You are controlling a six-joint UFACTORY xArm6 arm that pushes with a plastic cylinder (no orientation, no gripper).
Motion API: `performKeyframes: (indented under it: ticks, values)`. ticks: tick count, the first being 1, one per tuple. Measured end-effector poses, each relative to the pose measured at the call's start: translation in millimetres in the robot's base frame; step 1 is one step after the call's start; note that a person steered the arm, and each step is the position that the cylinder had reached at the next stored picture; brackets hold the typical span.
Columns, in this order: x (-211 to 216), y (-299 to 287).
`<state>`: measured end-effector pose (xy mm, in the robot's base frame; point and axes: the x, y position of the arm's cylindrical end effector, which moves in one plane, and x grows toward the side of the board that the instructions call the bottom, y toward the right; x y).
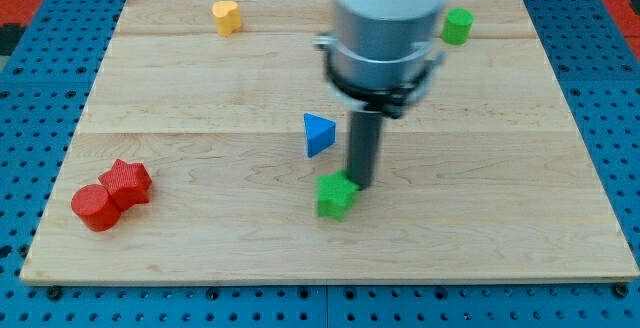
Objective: Slide the green circle closer to the green star
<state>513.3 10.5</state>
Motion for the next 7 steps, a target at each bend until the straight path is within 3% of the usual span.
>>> performKeyframes:
  ticks: [1,2,3,5,6,7]
  values:
    - [34,-38]
    - [13,-10]
    - [-15,98]
    - [-193,200]
    - [-245,247]
    - [-272,207]
